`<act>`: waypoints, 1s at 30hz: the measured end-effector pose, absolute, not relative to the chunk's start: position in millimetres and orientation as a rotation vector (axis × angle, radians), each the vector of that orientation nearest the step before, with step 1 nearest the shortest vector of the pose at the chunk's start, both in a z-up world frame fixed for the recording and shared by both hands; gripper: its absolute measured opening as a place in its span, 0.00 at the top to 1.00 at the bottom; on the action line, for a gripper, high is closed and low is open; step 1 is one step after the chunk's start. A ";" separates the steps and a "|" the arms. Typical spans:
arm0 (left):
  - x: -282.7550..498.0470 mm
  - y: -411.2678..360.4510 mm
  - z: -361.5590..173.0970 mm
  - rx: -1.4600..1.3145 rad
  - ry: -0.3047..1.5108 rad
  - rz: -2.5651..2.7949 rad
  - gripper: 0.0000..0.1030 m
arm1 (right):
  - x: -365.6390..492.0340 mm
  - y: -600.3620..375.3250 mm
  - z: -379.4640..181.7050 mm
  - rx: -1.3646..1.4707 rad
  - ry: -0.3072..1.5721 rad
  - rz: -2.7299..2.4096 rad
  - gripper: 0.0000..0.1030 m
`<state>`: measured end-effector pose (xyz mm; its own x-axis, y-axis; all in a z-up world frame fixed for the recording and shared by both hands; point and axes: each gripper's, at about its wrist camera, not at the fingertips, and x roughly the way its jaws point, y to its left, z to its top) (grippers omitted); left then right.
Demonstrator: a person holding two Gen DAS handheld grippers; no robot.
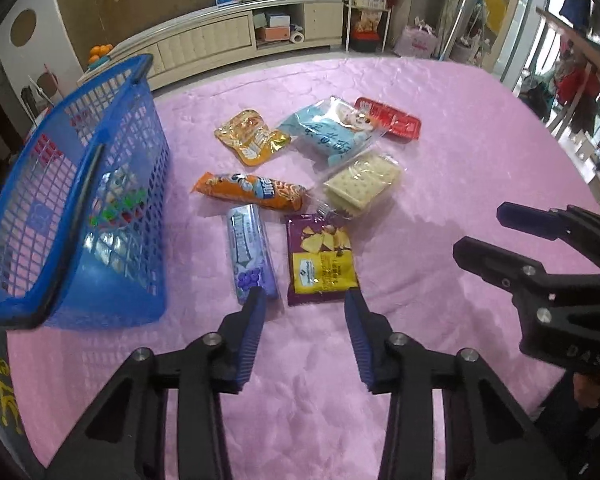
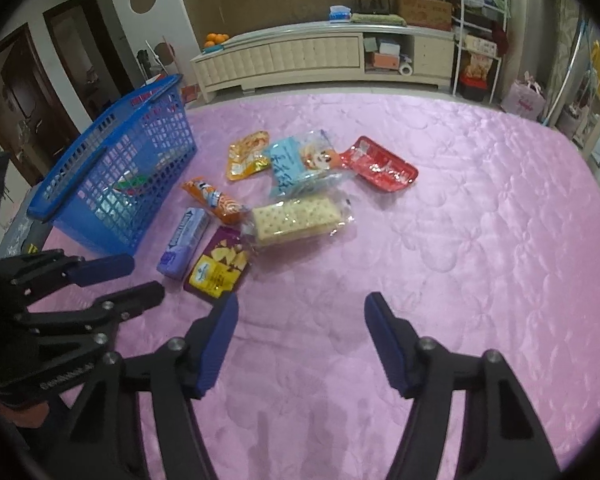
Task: Organize snacks
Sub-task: 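Withdraw both tools from the basket toward the remaining snacks, then lower the left tool around the blue Doublemint gum box and grasp it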
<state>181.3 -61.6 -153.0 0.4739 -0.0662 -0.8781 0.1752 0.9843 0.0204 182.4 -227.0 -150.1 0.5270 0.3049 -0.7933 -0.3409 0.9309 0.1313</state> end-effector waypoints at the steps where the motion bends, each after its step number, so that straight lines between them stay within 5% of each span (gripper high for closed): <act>1: 184.5 -62.8 -155.5 0.125 1.070 -0.146 0.64 | 184.1 -226.6 -152.6 -0.037 0.944 0.389 0.33; 18: 232.3 -41.6 -190.7 0.167 1.126 -0.085 0.75 | 209.8 -225.7 -181.2 -0.019 1.005 0.393 0.34; 30: 245.8 -36.1 -202.0 0.178 1.157 -0.075 0.71 | 213.8 -222.6 -180.2 -0.011 1.014 0.404 0.35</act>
<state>245.8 -36.1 -202.0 0.4019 0.0325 -0.9151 0.1508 0.9834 0.1012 213.8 -222.6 -180.2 0.4613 0.3232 -0.8263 -0.3331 0.9263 0.1764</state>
